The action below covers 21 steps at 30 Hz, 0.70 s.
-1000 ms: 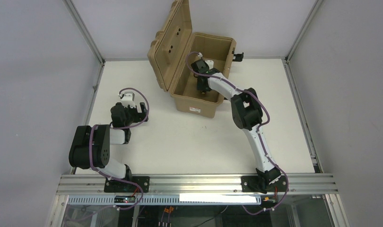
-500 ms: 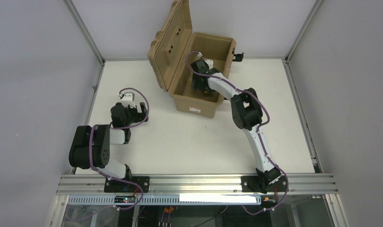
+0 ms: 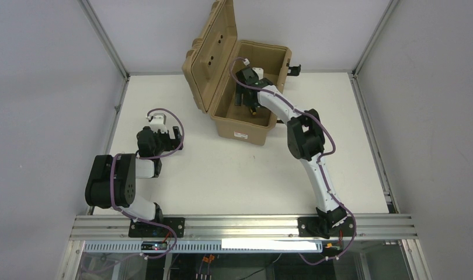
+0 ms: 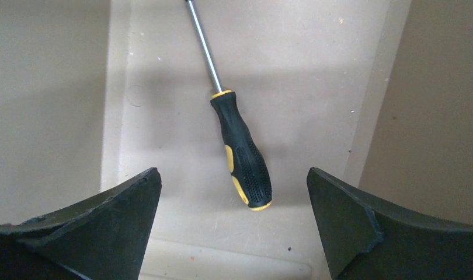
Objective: Put the screwdriver in the bin
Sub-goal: Place the screwdriver in the bin.
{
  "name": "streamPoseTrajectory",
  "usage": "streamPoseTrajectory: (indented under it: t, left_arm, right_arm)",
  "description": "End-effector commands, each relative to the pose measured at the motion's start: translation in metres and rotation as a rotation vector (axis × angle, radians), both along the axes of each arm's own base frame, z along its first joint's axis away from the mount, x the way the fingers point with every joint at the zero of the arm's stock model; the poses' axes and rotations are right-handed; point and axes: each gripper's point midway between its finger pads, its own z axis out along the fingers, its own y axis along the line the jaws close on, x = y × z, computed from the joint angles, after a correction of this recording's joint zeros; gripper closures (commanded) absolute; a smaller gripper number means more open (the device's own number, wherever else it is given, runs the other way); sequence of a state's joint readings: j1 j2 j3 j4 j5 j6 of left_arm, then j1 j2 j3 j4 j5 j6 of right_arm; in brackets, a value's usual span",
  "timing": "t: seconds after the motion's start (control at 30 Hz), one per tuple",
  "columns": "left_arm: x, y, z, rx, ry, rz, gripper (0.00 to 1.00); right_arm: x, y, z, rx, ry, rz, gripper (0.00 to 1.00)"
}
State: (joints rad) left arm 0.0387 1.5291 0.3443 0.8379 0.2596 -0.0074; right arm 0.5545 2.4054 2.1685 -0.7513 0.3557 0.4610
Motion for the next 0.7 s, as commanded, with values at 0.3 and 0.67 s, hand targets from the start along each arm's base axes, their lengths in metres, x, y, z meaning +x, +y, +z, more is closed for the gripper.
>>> streamPoseTrajectory:
  t: [0.3, 0.67]
  left_arm:
    - [0.007, 0.000, 0.017, 0.014, -0.061, -0.001, 0.01]
    - [0.007, 0.000, 0.017, 0.014, -0.060, 0.000, 0.01]
  right_arm:
    - [-0.006, -0.003, 0.189, 0.068, -0.287, 0.070, 0.01]
    - [-0.038, -0.011, 0.276, 0.053, -0.417, 0.206, 0.01]
